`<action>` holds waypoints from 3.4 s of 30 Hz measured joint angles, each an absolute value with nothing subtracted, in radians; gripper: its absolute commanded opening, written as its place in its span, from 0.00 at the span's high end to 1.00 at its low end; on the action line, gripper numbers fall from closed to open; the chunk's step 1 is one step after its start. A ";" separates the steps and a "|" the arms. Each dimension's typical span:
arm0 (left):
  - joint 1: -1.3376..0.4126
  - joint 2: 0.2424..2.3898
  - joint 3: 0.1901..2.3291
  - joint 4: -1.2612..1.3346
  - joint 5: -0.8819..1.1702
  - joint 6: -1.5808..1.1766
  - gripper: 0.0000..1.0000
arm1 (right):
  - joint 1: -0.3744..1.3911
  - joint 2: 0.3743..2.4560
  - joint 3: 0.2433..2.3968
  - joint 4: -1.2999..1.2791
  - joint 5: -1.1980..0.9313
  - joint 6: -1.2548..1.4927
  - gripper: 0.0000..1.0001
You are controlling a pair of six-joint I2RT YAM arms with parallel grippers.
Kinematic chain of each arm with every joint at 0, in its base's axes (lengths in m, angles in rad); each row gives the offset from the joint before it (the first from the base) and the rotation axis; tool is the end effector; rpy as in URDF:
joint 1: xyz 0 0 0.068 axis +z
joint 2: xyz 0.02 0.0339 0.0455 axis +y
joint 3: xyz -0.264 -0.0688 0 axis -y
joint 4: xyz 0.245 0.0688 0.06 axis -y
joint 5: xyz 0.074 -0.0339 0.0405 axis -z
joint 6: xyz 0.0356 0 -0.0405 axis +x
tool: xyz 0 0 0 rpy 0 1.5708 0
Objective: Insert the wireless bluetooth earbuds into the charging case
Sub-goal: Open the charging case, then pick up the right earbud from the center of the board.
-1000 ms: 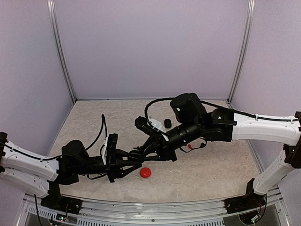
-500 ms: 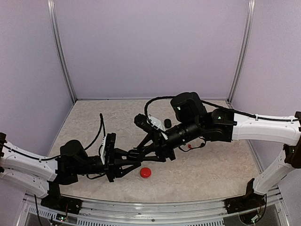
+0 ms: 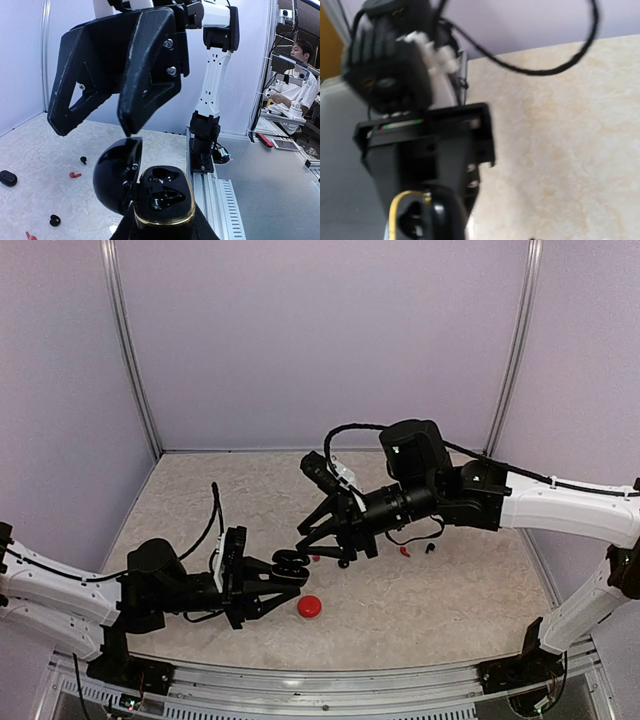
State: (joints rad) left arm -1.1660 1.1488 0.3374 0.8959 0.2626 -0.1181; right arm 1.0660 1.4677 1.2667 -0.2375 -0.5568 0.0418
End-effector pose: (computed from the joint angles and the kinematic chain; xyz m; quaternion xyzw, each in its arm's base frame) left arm 0.0829 -0.2169 0.2271 0.4191 0.5326 -0.5081 0.5316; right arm 0.1476 0.3060 0.3417 -0.5261 0.6351 0.4685 0.3166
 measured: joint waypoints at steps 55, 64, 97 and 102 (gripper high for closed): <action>-1.078 0.979 0.197 0.905 0.156 -0.033 0.95 | 0.442 1.460 0.958 -0.570 -0.173 0.401 0.25; -1.080 0.935 0.179 0.893 0.148 -0.018 0.95 | 0.392 1.564 0.952 -0.529 -0.174 0.418 0.32; -1.075 0.897 0.131 0.907 0.142 0.005 0.95 | 0.395 1.769 1.077 -0.531 -0.013 0.305 0.51; -1.072 0.873 0.123 0.908 0.142 0.005 0.95 | 0.423 1.791 1.154 -0.586 0.050 0.245 0.53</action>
State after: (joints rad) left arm -1.0718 0.8734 0.1234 0.9085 0.1425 0.0048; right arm 0.4229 1.7912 1.1542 -0.5861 0.0498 0.2447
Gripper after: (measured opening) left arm 0.240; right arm 0.480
